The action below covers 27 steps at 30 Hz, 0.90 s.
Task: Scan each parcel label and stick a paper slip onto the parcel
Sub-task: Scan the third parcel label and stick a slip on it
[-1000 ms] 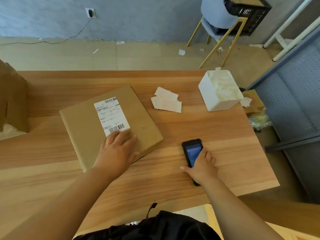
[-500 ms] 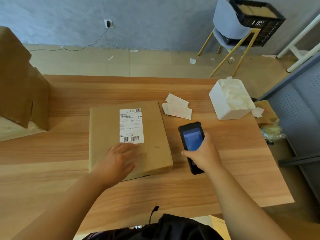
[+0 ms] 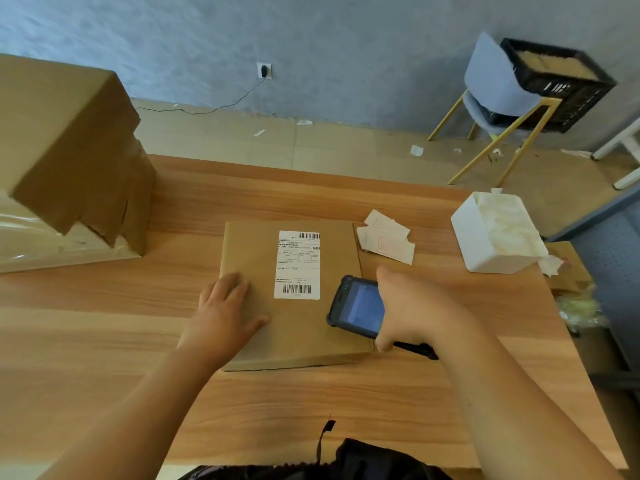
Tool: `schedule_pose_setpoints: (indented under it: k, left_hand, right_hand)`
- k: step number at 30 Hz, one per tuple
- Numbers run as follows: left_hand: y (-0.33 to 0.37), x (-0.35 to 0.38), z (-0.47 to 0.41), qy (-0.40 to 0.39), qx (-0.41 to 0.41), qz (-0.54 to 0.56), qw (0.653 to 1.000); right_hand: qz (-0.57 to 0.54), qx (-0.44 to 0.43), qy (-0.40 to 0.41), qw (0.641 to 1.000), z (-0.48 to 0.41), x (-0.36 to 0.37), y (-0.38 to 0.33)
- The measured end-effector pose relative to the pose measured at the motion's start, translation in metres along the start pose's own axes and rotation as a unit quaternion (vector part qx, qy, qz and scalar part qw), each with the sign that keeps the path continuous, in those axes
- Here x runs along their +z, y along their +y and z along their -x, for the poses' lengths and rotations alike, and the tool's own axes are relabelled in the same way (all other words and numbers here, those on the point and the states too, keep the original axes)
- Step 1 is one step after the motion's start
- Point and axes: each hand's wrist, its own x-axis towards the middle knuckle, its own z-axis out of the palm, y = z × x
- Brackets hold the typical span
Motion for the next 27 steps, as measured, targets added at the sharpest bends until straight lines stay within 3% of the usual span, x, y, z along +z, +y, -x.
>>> schedule_pose_setpoints:
  k: [10,15,18,21,27]
  left_hand:
    - [-0.001,-0.002,0.000,-0.003,-0.002,0.007,1.000]
    - [0.005,-0.004,-0.001,0.009,0.006,-0.040,0.999]
    - [0.017,-0.001,-0.001,0.039,0.046,-0.044,0.997]
    - [0.033,0.006,-0.004,0.030,0.104,-0.012,0.994]
    - [0.064,0.016,-0.009,-0.028,0.183,-0.030,0.982]
  right_hand:
    - [0.013,-0.004,-0.014,1.000,-0.004,-0.002,-0.002]
    - [-0.085,0.029,0.027,0.996,-0.007,0.009,0.016]
    - [-0.201,0.089,0.095,0.971,-0.010,0.028,0.036]
    - [-0.233,0.185,0.135,0.945,-0.015,0.053,0.059]
    - [-0.250,0.313,0.100,0.911,-0.029,0.109,0.096]
